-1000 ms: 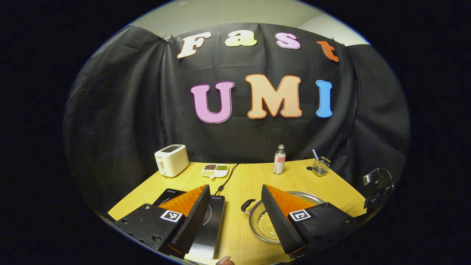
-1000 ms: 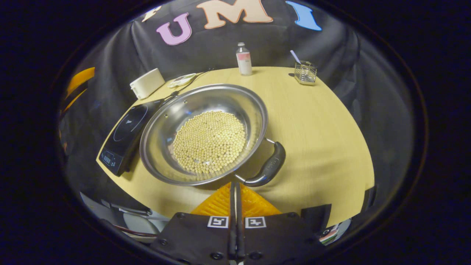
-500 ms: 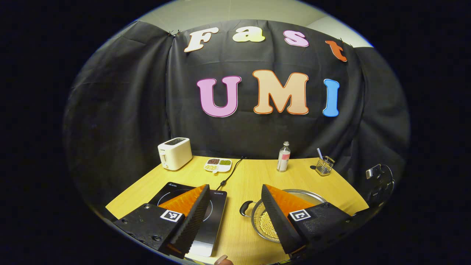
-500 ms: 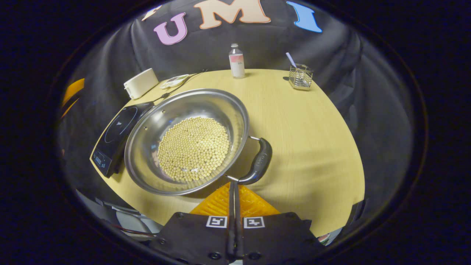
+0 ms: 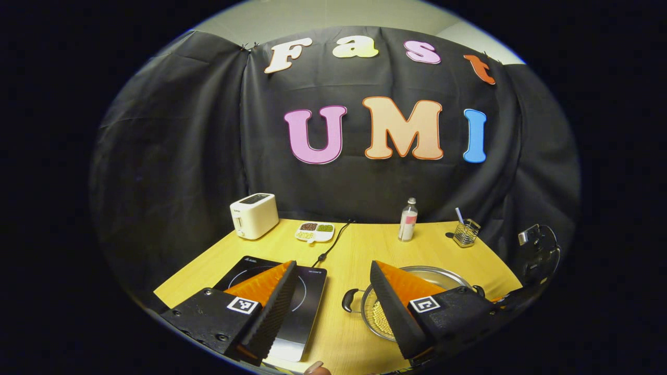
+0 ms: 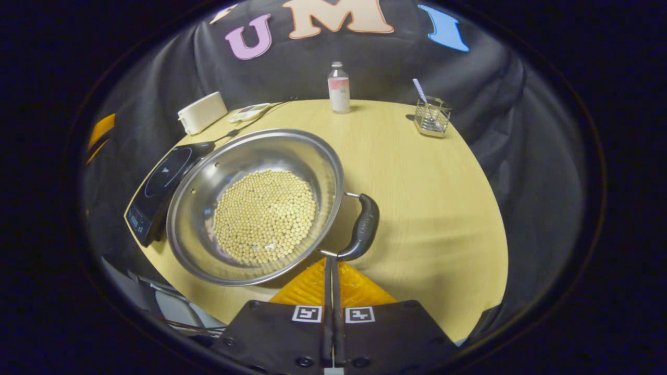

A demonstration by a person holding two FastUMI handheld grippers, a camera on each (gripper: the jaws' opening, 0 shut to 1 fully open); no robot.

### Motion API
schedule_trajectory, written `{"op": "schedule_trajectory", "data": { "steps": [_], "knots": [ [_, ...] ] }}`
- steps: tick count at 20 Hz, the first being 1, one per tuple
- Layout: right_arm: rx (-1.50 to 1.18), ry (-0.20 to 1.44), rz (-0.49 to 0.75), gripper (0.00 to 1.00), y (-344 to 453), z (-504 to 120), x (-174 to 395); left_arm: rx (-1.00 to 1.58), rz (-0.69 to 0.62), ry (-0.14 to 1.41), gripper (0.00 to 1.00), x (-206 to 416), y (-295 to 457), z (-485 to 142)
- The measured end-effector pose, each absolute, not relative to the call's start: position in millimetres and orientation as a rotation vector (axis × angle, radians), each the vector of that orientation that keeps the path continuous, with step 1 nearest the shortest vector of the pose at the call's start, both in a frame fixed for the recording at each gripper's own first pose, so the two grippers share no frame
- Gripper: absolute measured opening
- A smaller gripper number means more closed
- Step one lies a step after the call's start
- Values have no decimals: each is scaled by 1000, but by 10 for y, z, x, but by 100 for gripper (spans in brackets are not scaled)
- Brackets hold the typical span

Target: First push the handle of the pot to place it horizontally, then grasp the pot with both hands and set it on the induction cooktop.

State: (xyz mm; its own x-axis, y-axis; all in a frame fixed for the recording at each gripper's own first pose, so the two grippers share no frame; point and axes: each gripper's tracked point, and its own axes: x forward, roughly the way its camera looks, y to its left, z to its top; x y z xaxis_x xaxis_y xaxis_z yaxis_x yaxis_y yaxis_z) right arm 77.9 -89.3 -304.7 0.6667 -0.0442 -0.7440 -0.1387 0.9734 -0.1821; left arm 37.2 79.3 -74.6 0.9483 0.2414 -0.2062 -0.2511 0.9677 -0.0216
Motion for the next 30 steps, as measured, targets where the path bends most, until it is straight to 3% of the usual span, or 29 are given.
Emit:
{"op": "schedule_trajectory", "data": {
  "steps": [12,20,25,27,28,30],
  "knots": [
    [-268,840,90,2,-959,-3017,978,-83,281,217,91,350,785,-809],
    [-226,831,78,2,-983,-2956,959,-108,223,255,85,461,645,-983],
    [-182,811,73,2,-1014,-2776,941,-77,182,289,88,562,649,-1132],
    [-148,790,67,9,-1016,-2694,991,-80,172,306,88,618,667,-1200],
    [-137,770,53,19,-1017,-2630,1028,-84,168,305,85,650,668,-1219],
    [-104,747,31,18,-1023,-2552,1099,-92,153,308,88,713,658,-1269]
  ]
}}
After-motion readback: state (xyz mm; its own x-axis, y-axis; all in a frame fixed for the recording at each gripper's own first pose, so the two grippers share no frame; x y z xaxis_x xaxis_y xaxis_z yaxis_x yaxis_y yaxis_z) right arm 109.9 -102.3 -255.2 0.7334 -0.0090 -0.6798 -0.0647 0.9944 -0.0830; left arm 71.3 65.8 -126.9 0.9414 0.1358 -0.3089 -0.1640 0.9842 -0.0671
